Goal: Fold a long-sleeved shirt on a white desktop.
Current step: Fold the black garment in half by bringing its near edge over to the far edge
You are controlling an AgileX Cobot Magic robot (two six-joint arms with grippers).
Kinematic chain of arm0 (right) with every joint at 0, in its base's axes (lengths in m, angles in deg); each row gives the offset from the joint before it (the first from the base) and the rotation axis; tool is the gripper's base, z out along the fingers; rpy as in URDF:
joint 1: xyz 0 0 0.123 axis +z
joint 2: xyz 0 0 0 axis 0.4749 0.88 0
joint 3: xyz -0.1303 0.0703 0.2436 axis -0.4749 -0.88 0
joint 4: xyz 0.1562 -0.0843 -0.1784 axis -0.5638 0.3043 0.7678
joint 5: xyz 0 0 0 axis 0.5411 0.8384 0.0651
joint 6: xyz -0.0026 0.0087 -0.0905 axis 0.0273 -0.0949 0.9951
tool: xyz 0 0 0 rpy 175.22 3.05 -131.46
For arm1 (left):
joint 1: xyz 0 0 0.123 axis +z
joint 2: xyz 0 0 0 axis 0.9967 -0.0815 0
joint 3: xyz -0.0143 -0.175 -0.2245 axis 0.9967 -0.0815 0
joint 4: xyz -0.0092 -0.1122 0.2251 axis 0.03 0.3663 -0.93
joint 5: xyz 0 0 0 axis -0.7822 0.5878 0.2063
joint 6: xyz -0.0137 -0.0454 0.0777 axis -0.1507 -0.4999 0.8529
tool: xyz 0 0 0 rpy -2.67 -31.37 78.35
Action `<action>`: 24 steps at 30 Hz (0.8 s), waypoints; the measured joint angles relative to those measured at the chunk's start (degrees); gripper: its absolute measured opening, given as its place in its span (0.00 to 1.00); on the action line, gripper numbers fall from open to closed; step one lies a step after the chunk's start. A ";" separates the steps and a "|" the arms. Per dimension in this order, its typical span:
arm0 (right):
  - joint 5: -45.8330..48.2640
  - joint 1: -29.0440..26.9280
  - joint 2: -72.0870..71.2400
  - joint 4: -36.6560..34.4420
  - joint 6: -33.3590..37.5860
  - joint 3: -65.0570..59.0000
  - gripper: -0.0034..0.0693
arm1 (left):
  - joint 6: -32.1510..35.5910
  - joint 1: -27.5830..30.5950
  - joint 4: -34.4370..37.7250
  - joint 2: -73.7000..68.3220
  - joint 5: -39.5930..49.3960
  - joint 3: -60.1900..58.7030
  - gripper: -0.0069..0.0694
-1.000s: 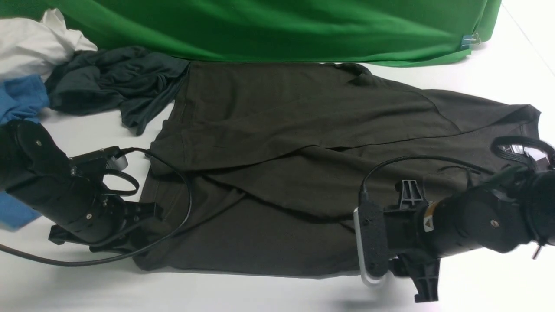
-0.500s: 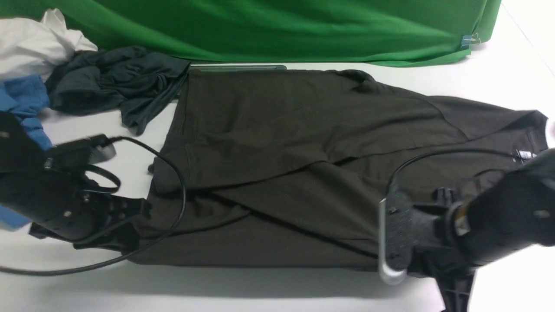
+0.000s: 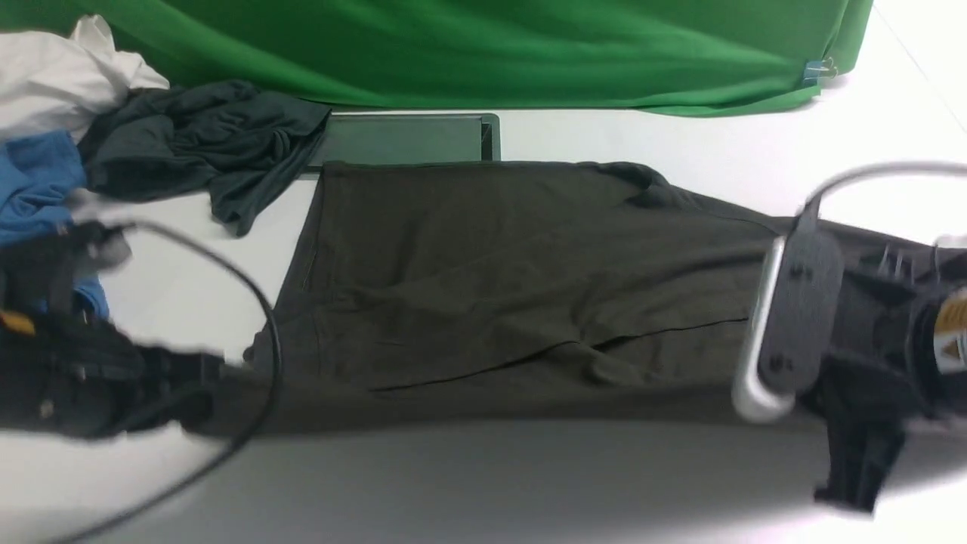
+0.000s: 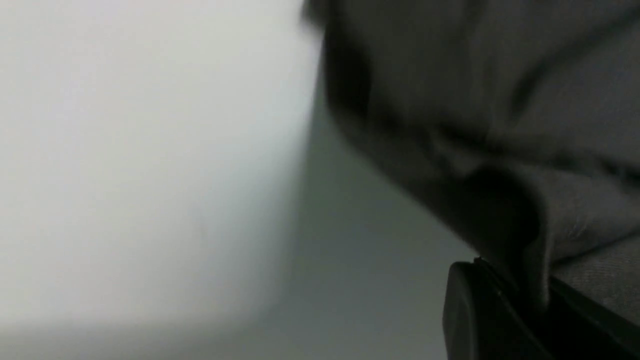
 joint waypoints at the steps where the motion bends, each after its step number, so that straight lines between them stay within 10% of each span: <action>1: -0.39 -0.14 0.79 1.59 -0.53 1.39 0.12 | 0.00 0.00 0.00 -0.74 -0.30 1.93 0.14; 15: -7.41 -12.69 23.29 3.89 8.85 25.87 0.12 | 0.05 -0.36 0.95 -27.33 -1.24 34.65 0.14; 24: -28.87 -15.15 43.91 4.20 5.00 34.39 0.13 | 2.81 -2.77 3.53 -50.68 -22.38 47.64 0.16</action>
